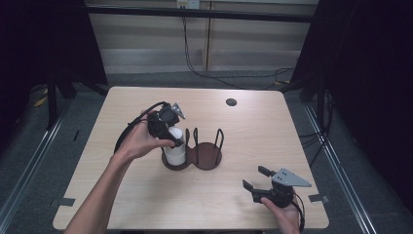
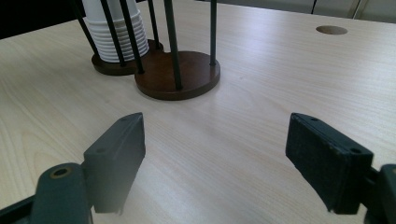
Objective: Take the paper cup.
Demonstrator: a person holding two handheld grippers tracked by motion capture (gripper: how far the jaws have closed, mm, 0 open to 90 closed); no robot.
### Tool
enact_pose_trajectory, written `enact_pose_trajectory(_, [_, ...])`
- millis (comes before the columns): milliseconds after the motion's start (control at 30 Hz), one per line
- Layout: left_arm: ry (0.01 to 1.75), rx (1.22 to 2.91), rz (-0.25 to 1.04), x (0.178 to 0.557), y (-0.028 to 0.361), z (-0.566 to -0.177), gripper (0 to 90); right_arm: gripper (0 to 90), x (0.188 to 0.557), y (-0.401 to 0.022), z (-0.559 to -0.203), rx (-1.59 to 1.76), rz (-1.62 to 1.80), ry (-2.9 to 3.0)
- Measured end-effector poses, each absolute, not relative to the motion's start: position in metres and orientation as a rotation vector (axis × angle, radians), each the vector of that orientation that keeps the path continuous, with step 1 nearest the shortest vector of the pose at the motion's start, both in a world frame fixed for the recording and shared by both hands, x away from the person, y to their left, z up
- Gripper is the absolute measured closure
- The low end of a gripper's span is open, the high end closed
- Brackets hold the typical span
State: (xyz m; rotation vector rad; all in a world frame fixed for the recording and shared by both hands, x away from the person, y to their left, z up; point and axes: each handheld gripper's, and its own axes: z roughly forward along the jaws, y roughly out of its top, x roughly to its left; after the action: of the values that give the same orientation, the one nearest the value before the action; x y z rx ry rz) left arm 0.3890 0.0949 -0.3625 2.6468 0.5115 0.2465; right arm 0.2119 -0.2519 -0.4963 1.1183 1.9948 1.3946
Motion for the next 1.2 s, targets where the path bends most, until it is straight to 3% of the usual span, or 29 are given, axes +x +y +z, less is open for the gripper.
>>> enact_pose_trajectory(300, [0.498, 2.646, 0.239, 0.389, 0.094, -0.362, 33.5, 19.3, 0.212, -0.253, -0.497, 1.123, 1.390, 1.994])
enact_pose_trajectory(1200, [0.542, 2.591, 0.206, 0.387, 0.103, -0.347, 35.5, 19.3, 0.212, -0.252, -0.497, 1.127, 1.391, 1.995])
